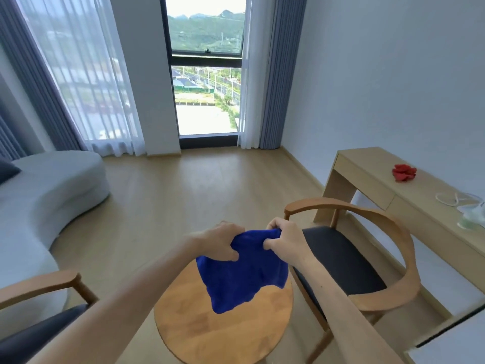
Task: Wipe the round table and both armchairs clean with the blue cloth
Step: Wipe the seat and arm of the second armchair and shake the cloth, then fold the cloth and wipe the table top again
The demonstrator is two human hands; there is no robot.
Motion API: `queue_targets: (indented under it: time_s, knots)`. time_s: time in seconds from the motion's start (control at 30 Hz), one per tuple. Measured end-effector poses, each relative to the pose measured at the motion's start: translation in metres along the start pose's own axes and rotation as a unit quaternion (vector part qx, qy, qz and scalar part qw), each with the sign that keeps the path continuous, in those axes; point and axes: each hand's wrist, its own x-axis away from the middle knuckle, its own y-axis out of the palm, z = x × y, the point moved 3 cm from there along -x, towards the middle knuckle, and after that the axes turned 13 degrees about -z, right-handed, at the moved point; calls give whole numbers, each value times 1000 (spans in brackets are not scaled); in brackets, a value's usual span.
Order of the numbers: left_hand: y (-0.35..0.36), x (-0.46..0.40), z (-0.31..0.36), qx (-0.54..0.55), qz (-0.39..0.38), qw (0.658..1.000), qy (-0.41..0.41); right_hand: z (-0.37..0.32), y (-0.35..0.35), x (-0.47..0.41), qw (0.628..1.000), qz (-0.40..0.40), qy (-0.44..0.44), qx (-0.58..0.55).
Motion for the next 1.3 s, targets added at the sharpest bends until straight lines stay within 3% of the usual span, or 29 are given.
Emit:
queue_targets:
  time_s: [0.53, 0.87, 1.3]
  knots:
    - [-58, -85, -73, 20, -3, 998, -57, 14, -32, -128, 998, -59, -16, 21]
    - [-73, -109, -79, 21, -8, 998, -66, 28, -47, -163, 993, -105, -25, 43]
    - [-53, -128, -78, 174, 18, 977, -121, 87, -81, -193, 982, -167, -60, 72]
